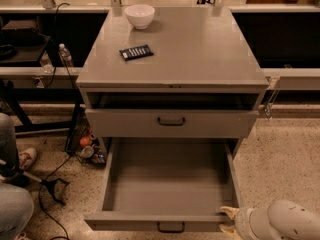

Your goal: Open middle drawer

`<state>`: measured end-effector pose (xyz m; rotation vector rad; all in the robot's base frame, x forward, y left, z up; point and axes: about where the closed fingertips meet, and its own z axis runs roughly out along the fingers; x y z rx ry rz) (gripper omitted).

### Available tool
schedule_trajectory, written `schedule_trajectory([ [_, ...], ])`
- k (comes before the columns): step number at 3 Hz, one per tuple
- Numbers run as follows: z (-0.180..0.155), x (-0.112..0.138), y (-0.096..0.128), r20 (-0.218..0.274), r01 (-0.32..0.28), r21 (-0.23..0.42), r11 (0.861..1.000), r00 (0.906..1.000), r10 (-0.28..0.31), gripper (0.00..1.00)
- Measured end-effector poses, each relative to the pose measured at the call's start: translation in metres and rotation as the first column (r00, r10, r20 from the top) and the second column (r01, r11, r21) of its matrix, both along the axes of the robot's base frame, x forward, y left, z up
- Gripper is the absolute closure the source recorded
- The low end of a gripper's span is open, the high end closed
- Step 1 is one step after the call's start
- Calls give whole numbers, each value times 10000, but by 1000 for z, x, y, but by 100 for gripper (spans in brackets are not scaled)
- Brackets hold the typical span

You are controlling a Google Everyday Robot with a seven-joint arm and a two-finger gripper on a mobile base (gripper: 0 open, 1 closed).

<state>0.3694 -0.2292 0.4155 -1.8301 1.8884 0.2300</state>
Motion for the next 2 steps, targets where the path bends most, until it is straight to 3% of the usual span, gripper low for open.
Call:
schedule_trajectory([
  [2, 5, 1, -1, 83, -39, 18, 10000, 10000, 39, 0],
])
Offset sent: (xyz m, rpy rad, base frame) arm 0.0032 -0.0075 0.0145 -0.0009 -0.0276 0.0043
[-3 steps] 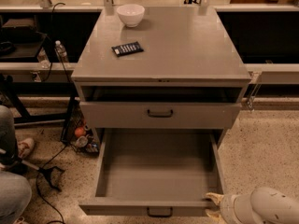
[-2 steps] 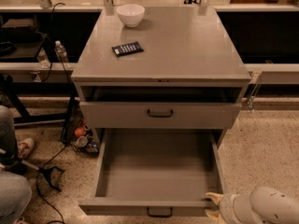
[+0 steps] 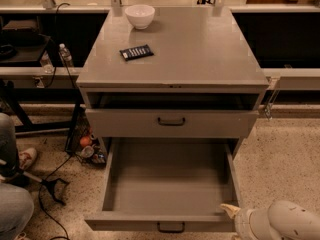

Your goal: Open middle drawer

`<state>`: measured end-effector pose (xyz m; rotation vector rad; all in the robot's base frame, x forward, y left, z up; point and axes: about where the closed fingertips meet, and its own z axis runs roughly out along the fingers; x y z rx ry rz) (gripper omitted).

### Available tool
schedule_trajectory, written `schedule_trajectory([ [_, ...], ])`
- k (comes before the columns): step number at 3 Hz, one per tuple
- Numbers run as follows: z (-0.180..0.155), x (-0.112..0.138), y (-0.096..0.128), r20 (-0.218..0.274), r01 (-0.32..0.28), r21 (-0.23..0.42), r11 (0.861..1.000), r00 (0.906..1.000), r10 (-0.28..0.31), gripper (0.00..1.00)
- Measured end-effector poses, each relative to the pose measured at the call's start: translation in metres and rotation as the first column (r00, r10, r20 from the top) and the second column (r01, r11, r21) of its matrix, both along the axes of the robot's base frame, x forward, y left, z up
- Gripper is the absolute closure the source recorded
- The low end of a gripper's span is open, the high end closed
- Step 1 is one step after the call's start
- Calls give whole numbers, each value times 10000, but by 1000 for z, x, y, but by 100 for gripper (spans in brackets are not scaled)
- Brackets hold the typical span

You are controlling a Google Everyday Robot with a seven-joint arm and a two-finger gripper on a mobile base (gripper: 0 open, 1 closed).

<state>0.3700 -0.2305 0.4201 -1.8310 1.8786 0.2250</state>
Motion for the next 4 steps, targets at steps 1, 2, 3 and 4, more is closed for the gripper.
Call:
schedule_trajectory([
  [1, 21, 9, -16, 384, 186, 38, 9998, 9991, -187, 0],
  [2, 52, 26, -43, 879, 461, -239, 9987, 9952, -438, 0],
  [3, 85, 59, -95, 1116, 1075, -692, 9918, 9888, -994, 0],
  [4, 100, 86, -134, 1198, 1597, -977, 9823, 9818, -1477, 0],
])
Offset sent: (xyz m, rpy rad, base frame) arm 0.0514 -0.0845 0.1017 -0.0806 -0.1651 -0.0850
